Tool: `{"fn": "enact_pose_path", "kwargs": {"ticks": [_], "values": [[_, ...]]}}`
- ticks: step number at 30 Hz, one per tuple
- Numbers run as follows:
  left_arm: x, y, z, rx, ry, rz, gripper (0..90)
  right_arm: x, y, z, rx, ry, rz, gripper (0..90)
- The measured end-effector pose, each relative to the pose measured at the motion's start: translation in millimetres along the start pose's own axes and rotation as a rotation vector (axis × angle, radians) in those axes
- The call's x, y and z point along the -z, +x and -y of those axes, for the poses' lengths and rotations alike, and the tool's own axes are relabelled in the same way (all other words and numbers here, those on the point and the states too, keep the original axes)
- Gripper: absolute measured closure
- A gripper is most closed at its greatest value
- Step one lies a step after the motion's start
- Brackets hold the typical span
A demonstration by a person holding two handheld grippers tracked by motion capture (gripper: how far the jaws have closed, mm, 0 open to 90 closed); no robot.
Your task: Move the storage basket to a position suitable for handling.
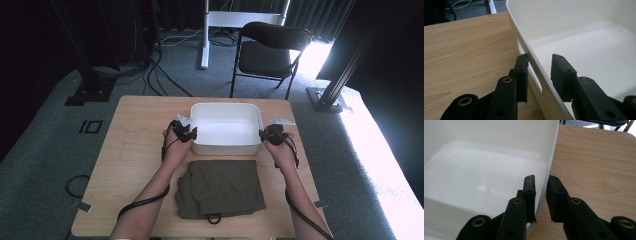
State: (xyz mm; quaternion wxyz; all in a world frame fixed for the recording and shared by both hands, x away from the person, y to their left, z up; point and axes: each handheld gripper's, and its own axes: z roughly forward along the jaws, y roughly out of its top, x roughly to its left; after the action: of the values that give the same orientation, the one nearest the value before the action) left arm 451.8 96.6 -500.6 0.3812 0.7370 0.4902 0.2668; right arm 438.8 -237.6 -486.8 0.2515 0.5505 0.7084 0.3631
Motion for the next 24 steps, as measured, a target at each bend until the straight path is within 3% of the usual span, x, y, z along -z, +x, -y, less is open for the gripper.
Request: {"fn": "enact_pose_path", "kwargs": {"ticks": [7, 11, 15, 16, 21, 24], "values": [[0.1, -0.7, -0.5, -0.007, 0.004, -0.002, 68.9, 0.5, 0.4, 0.5, 0.002, -0.001, 0.006, 77.8], [0.5, 1.1, 0.0, 0.026, 0.028, 0.022, 64.9, 0.8, 0.1, 0.9, 0.014, -0.007, 0.007, 75.9], [0.4, 1.9, 0.2, 0.018, 0.022, 0.033, 61.3, 3.2, 0.6, -1.6, 0.018, -0.031, 0.005, 71.6], [0.7, 2.5, 0.3, 0.02, 0.021, 0.035, 56.4, 4.9, 1.0, -3.8, 0.02, -0.045, -0.004, 68.2], [3.6, 5.8, -1.4, 0.029, 0.024, 0.043, 52.2, 6.4, 1.6, -6.0, 0.025, -0.059, -0.011, 62.1], [6.7, 6.0, -3.7, 0.017, 0.006, 0.062, 45.5, 8.0, 2.4, -8.4, 0.036, -0.092, -0.048, 47.4]]}}
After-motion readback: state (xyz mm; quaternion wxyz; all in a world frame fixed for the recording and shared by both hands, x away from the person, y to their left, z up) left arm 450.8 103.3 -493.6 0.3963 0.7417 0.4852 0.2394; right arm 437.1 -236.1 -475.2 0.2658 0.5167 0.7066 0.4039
